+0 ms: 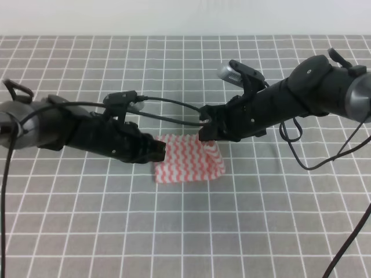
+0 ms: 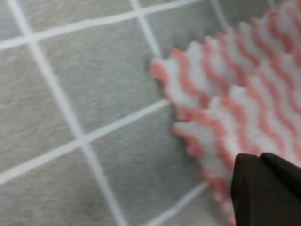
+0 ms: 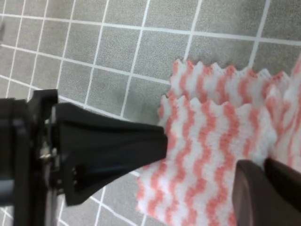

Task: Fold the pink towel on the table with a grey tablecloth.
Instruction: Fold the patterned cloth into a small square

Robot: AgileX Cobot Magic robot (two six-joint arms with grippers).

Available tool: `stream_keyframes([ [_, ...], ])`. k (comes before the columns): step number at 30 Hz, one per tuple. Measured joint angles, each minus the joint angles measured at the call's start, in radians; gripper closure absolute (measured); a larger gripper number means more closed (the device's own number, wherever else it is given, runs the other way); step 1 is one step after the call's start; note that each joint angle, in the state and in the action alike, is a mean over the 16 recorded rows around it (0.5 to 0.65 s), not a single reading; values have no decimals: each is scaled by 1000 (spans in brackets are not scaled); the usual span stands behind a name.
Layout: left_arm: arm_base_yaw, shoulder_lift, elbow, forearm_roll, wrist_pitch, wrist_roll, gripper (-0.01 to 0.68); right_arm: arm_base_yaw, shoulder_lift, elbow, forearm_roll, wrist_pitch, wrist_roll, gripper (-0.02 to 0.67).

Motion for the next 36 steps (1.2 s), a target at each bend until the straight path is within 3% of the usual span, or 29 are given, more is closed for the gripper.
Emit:
stream_keyframes([
  [36,1,1,1,-32,-29,25,675,98,123,-155,24,28,0,661],
])
